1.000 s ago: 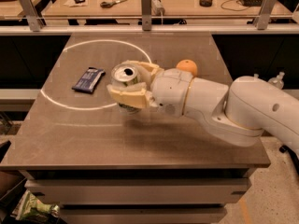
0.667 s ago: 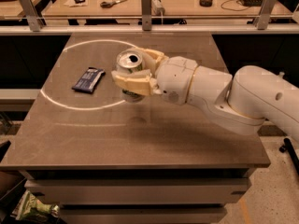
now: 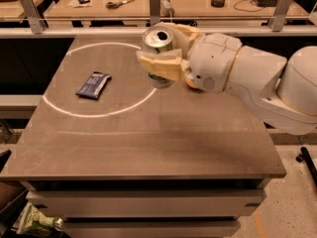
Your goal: Pick 7up can
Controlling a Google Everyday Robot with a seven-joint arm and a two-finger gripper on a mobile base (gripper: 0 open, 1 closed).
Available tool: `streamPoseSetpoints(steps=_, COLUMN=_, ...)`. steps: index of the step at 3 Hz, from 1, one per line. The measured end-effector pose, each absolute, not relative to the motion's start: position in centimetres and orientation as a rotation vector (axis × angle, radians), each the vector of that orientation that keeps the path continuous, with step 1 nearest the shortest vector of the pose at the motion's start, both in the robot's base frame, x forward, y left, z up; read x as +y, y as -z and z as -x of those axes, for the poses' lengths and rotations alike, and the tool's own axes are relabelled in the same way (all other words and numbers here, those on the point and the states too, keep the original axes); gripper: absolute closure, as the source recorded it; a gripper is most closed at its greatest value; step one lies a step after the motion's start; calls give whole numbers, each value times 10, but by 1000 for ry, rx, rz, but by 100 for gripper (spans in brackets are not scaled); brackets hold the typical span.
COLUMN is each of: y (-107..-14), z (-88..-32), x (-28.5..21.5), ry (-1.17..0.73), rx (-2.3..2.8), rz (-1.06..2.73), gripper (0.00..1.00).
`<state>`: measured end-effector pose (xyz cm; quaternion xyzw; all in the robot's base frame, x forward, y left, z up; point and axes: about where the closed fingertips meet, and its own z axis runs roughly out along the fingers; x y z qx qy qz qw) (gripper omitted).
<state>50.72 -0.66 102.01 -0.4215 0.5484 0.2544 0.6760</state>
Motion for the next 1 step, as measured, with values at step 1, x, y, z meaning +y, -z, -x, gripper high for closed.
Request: streamPoseSetpoints(steps=1, y=-1022, z=-507, x=-7, ry=-569, rx=1232, rz=949, gripper=100)
